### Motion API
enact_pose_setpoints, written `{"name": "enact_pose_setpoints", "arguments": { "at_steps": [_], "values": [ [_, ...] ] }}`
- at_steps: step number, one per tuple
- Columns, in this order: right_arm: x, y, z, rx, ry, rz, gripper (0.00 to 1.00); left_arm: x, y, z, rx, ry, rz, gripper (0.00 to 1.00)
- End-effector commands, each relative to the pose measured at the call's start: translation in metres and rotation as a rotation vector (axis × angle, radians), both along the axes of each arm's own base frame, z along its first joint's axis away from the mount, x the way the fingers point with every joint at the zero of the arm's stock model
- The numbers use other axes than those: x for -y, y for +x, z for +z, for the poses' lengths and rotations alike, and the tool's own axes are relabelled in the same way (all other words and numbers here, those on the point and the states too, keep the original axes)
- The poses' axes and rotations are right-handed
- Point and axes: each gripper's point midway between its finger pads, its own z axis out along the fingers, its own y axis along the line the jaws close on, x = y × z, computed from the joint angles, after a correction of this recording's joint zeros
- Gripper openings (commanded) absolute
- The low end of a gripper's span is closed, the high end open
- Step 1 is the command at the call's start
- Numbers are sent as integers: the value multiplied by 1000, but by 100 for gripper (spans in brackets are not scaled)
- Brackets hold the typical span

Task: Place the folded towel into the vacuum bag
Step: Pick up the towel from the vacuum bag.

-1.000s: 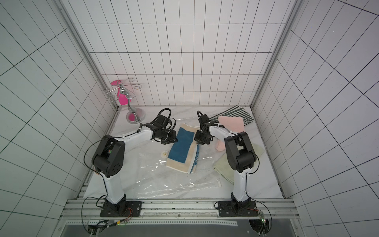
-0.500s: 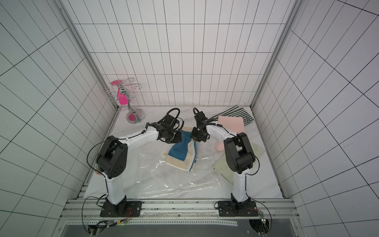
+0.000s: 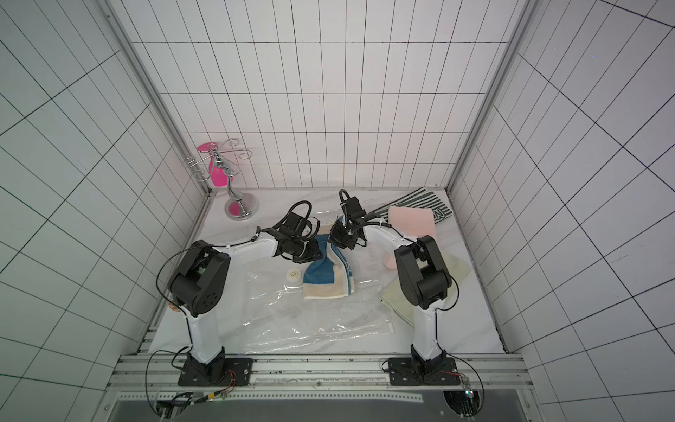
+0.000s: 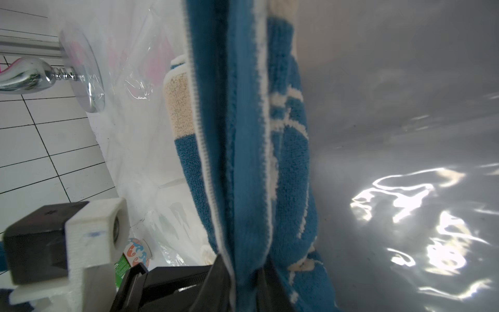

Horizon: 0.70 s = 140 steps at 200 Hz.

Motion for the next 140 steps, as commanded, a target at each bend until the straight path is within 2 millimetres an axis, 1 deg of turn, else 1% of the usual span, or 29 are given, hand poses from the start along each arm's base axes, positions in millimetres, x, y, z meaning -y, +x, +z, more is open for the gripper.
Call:
{"name": "enact_pose_setpoints", "arguments": {
  "at_steps": [1, 21, 35, 51, 63, 81, 99, 110, 121, 132, 140],
  "values": [
    [-7, -11, -23, -60, 15, 24, 20, -3, 10, 22, 35, -94, 26, 19],
    [-3, -10, -27, -51, -22, 29, 15, -17, 20, 31, 22, -188, 81, 22],
    [2, -11, -33, -61, -60, 38, 15, -28, 28, 34, 5, -250, 126, 24],
    [4, -12, -37, -70, -82, 45, 15, -35, 31, 33, 2, -254, 136, 30],
    [5, -13, -40, -83, -92, 43, 15, -38, 31, 30, 0, -233, 136, 31],
    [8, -13, -41, -67, -115, 64, 16, -46, 33, 28, 1, -251, 178, 32],
    [12, -15, -43, -72, -139, 65, 15, -63, 41, 25, -5, -298, 279, 31],
    [12, -16, -43, -75, -142, 69, 15, -76, 44, 20, -2, -264, 329, 28],
    [12, -16, -43, -77, -141, 70, 16, -85, 41, 11, 5, -157, 341, 23],
    [13, -17, -44, -80, -142, 69, 15, -86, 37, 2, -11, -73, 319, 20],
    [12, -16, -44, -80, -138, 69, 15, -79, 32, -4, -26, -54, 290, 20]
  ]
}}
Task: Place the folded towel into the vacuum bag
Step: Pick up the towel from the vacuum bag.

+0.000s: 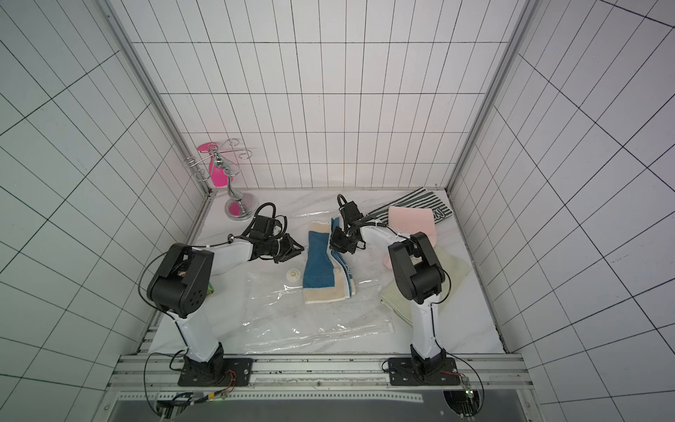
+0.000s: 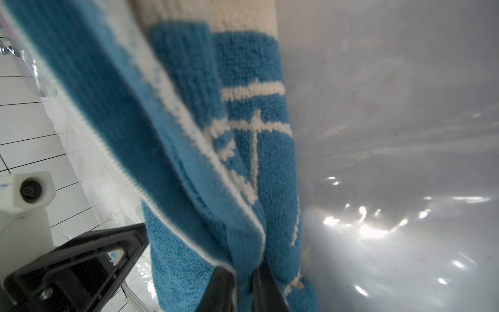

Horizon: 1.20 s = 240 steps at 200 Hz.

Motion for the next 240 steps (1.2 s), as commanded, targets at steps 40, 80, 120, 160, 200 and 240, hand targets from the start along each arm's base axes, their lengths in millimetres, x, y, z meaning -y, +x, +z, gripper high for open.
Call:
{"name": "enact_pose_setpoints", "arguments": {
  "at_steps": [40, 80, 120, 160, 200, 240],
  "values": [
    [2, -6, -14, -53, -51, 11, 17, 42, -8, -11, 5, 80, -116, 19],
    [-2, -7, -8, -49, -30, 26, 22, 67, -3, 5, 67, -29, -134, 19],
    [-15, -8, 10, -16, 38, 59, 36, 76, 0, 27, 120, -105, -136, 20],
    [-25, -7, 24, 19, 87, 108, 50, 81, -2, 34, 134, -145, -154, 20],
    [-32, -5, 35, 44, 169, 141, 56, 83, -6, 41, 148, -168, -178, 20],
    [-36, 2, 43, 76, 217, 170, 62, 90, -7, 31, 115, -187, -207, 20]
  ]
}}
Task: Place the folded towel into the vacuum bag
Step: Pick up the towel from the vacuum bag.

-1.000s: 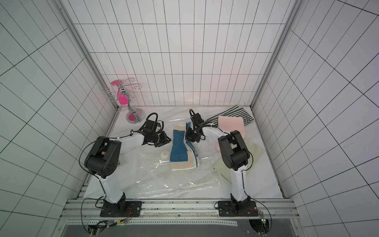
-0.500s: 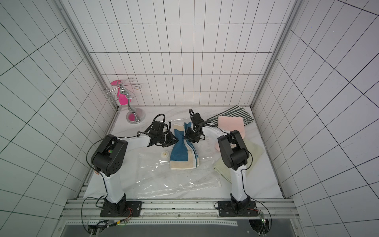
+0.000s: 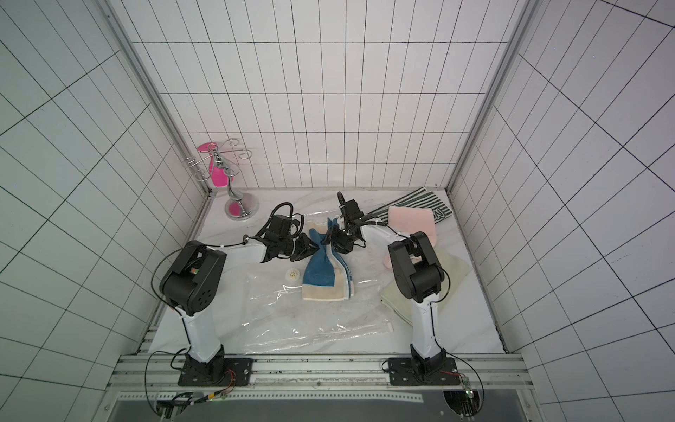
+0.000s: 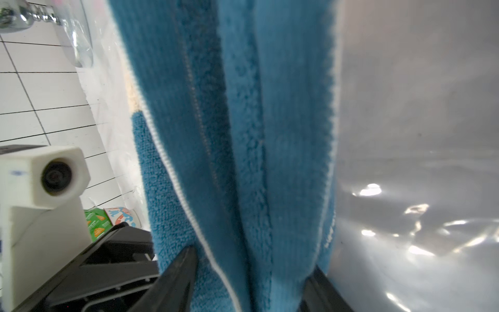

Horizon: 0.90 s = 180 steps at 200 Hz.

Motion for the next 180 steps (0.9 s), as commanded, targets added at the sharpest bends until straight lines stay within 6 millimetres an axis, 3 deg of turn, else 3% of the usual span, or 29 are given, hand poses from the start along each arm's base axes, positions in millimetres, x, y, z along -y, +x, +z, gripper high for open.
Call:
{"name": "enact_pose_setpoints", "arguments": {
  "at_steps": [1, 68, 110, 153, 180],
  "values": [
    [-17, 2, 26, 54, 89, 67, 63, 14, 1, 11, 26, -61, -47, 20],
    [-12, -12, 2, 11, -27, 150, 67, 21, 13, 21, 56, -72, -54, 20],
    [-8, -27, -12, 21, -179, 248, 68, 22, 15, 15, 46, -60, -62, 20],
    [-15, -27, 6, 66, -128, 249, 72, 21, 15, 17, 55, -61, -60, 20],
    [-20, -27, 6, 44, -49, 245, 73, 17, 14, 24, 82, -63, -56, 20]
  ]
}}
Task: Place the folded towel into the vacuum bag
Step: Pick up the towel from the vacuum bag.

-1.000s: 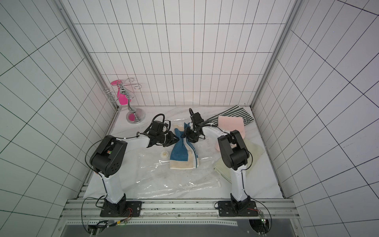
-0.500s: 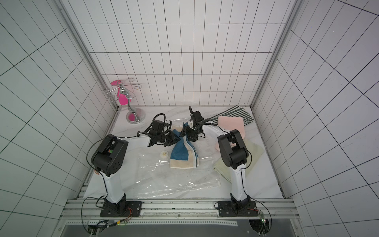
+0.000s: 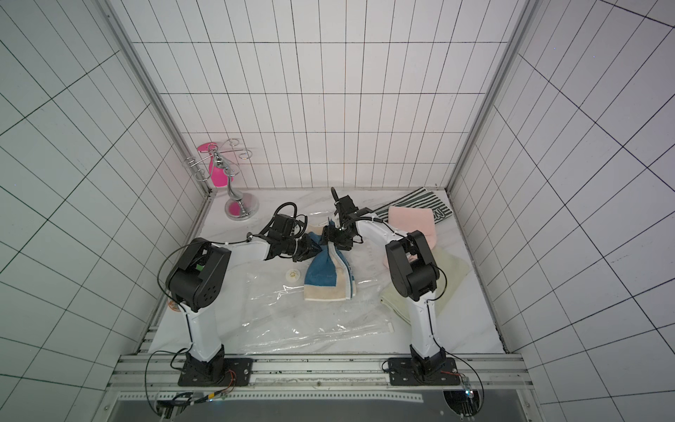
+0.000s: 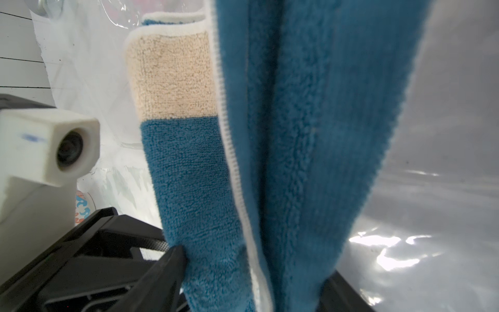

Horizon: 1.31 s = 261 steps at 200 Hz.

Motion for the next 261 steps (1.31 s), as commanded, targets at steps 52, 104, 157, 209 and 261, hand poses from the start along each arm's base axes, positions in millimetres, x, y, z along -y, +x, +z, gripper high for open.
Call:
{"name": "enact_pose_setpoints", "arguments": {
  "at_steps": [52, 104, 157, 209, 261],
  "values": [
    [2, -37, -45, -131, -211, 109, 66, 1, 30, 39, 164, -87, 30, 21],
    [41, -35, -81, -147, -447, 59, 47, 3, 32, 45, 175, -87, 19, 21],
    [29, -9, -9, 33, -361, 31, 12, -70, 14, 41, 46, 152, 129, 23],
    [32, -8, 70, 140, -213, -11, 6, -120, 0, 16, 0, 321, 198, 23],
    [84, -49, 99, 157, -200, -81, 6, -107, 18, -21, -17, 425, 176, 23]
  ]
}}
